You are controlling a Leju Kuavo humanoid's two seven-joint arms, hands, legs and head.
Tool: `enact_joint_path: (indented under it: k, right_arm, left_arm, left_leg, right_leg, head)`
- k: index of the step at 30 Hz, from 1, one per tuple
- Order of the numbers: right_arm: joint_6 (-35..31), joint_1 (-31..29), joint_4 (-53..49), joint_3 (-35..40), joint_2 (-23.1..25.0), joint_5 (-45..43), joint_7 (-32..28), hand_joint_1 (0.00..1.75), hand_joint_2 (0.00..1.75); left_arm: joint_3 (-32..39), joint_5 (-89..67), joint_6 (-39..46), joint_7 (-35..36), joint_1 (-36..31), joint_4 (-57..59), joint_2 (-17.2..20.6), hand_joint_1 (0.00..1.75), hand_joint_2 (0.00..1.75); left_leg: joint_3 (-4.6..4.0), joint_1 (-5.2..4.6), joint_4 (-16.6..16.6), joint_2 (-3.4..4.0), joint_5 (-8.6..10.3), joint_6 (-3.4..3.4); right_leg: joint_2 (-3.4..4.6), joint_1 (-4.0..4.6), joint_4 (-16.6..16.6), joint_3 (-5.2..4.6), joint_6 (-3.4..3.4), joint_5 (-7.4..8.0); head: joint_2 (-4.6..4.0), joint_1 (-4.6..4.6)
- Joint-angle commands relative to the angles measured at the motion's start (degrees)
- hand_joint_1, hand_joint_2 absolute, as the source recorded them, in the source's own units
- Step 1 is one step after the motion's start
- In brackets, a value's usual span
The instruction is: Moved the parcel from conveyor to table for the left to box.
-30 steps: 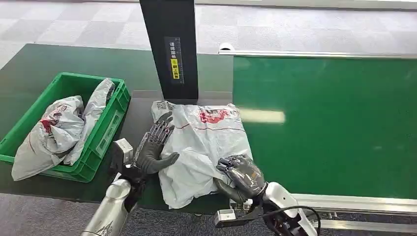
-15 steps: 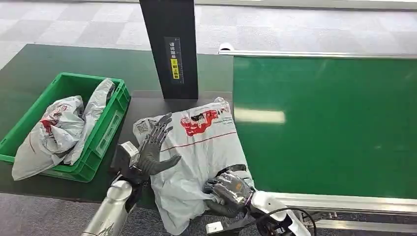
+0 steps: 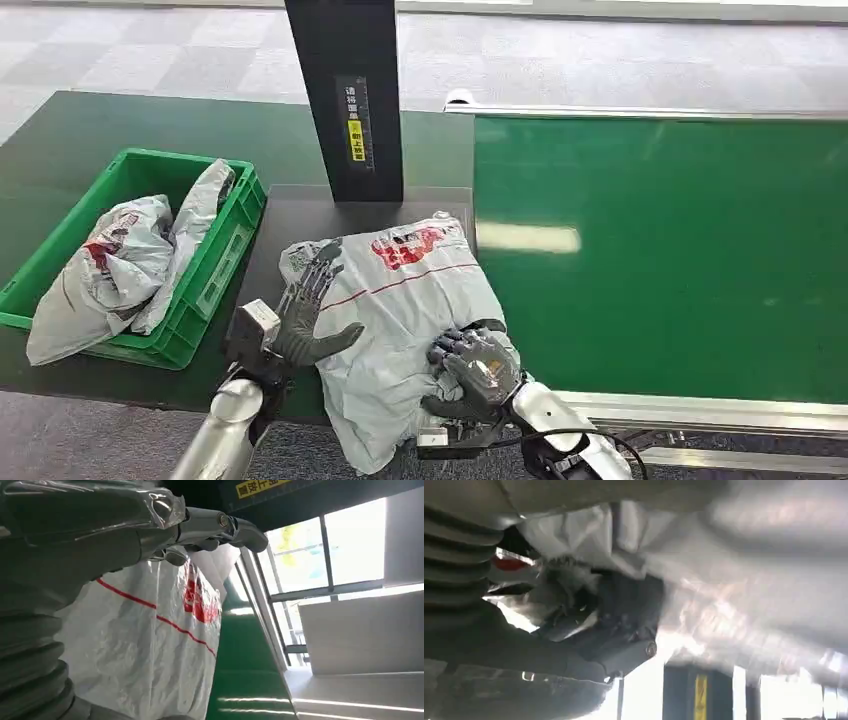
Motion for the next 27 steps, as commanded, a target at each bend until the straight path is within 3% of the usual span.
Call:
enact_joint_path:
  k: [1, 4, 8, 13, 18, 27]
  right_arm:
    - [-5.22, 3.48, -11.02, -10.96, 3.10, -14.11, -6.22, 0.00, 0.00]
    - [-4.71, 3.73, -11.74, -11.28, 2.74, -15.85, -7.08, 0.00, 0.00]
    - [0.11, 4.98, -13.83, -12.92, 2.97, -27.88, -12.87, 0.00, 0.00]
    - [6.27, 4.43, -12.78, -13.43, 3.12, -35.12, -13.85, 0.00, 0.00]
    - [8.82, 3.07, -11.76, -12.74, 2.72, -36.18, -13.43, 0.00, 0.00]
    - [8.88, 2.99, -11.71, -12.77, 2.66, -36.22, -13.41, 0.00, 0.00]
  left_arm:
    - [0.31, 0.69, -0.12, -0.60, -1.42, 3.02, 1.05, 0.00, 1.75]
    - [0.10, 0.80, -0.36, -0.59, -1.71, 3.28, 1.01, 0.00, 1.75]
    - [-0.74, 1.12, -0.01, -1.18, -2.96, 5.02, 0.94, 0.00, 1.75]
    - [-1.76, 1.22, 0.59, -1.40, -3.48, 5.96, 1.43, 0.00, 1.75]
    - [-7.91, -8.79, 1.50, 0.80, -4.67, 7.72, 3.75, 0.00, 1.75]
    - [-8.16, -9.08, 1.61, 0.87, -4.69, 7.75, 3.34, 0.00, 1.75]
  left_leg:
    - [0.07, -0.02, -0.20, 0.03, 0.04, -0.13]
    - [-0.03, 0.00, -0.04, 0.00, 0.00, -0.05]
    - [-0.06, -0.02, -0.11, -0.03, 0.02, -0.08]
    - [-0.05, -0.02, -0.13, 0.01, 0.03, -0.10]
    - [-0.01, -0.02, -0.19, 0.02, 0.05, -0.13]
    - [-0.01, -0.03, -0.16, 0.06, 0.02, -0.09]
  right_leg:
    - [-0.12, 0.01, -0.11, 0.03, -0.22, -0.01]
    - [-0.07, 0.01, -0.02, -0.06, -0.08, -0.02]
    - [-0.14, 0.00, -0.07, -0.07, -0.13, -0.02]
    - [-0.12, 0.00, -0.08, -0.08, -0.15, 0.00]
    - [-0.12, 0.01, -0.12, -0.06, -0.20, 0.02]
    - [-0.06, -0.01, -0.10, -0.06, -0.15, 0.01]
  head:
    - [0.00, 0.00]
    - [0.00, 0.00]
    - [0.00, 0.00]
    - [0.00, 0.00]
    - [0.00, 0.00]
    - [0.00, 0.00]
